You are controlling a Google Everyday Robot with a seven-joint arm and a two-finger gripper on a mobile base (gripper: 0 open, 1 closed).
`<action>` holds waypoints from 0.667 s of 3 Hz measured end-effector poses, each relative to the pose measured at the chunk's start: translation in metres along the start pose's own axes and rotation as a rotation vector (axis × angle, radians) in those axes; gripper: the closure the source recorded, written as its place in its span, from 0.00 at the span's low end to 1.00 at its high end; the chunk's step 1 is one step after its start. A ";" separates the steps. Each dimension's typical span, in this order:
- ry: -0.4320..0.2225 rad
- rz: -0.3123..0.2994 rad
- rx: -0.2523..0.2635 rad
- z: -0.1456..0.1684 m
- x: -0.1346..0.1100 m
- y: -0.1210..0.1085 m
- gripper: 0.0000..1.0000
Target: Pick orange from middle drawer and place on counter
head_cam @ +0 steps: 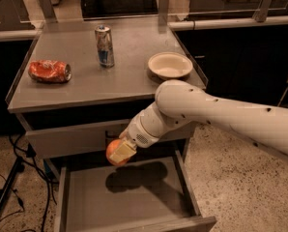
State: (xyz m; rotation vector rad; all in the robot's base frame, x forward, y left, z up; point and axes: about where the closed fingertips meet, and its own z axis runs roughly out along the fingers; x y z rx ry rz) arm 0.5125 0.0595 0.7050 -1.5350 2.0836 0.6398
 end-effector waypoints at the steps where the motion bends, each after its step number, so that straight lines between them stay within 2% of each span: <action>1: 0.004 -0.039 0.049 -0.025 -0.018 -0.004 1.00; 2: 0.004 -0.038 0.047 -0.025 -0.018 -0.003 1.00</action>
Offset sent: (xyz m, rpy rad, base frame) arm 0.0061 -0.0031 0.0270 -0.0184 -0.0524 -0.0001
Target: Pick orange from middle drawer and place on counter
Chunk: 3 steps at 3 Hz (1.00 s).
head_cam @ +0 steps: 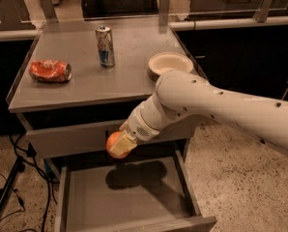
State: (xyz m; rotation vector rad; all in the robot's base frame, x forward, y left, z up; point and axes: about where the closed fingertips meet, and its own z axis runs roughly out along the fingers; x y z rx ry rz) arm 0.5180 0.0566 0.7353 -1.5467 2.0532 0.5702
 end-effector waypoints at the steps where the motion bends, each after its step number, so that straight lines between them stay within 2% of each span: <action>1: -0.002 -0.019 0.023 -0.012 -0.009 0.002 1.00; 3: -0.001 -0.071 0.087 -0.040 -0.034 -0.013 1.00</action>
Offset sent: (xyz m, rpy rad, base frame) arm 0.0151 -0.0001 0.0506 -0.0240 -0.1038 -0.0041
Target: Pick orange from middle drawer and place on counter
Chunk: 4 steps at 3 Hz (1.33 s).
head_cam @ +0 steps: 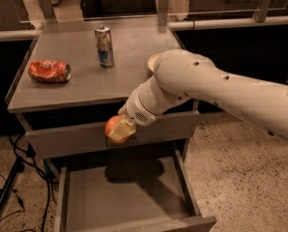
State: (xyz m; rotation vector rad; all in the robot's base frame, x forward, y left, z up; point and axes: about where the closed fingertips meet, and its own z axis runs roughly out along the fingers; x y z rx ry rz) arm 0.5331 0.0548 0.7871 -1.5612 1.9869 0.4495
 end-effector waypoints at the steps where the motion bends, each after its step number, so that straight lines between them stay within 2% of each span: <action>1: 0.001 -0.022 0.053 -0.022 -0.011 -0.011 1.00; 2: 0.001 -0.023 0.054 -0.022 -0.012 -0.012 1.00; 3: 0.006 -0.015 0.086 -0.031 -0.013 -0.014 1.00; 4: -0.001 -0.017 0.129 -0.050 -0.021 -0.029 1.00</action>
Offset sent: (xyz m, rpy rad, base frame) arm 0.0072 -0.0061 0.0225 -0.0134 -0.0483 -0.0141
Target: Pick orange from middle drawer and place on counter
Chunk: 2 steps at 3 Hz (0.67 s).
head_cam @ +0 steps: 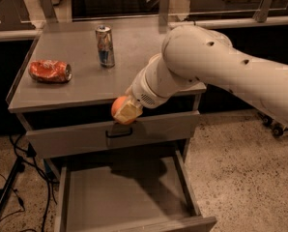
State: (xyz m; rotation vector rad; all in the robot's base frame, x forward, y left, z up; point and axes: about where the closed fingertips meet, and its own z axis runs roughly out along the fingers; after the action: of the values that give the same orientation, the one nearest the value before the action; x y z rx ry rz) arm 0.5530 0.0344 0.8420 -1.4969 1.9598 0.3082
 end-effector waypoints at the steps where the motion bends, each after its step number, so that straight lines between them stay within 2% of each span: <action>1: -0.003 -0.020 0.050 -0.018 -0.014 -0.022 1.00; 2: -0.001 -0.024 0.046 -0.017 -0.015 -0.022 1.00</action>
Offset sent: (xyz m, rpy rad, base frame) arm 0.0138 -0.0054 0.0225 -0.0106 -0.0431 -0.0134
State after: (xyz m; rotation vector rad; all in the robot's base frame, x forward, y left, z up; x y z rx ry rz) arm 0.5694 0.0298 0.8684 -1.4892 1.9333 0.2517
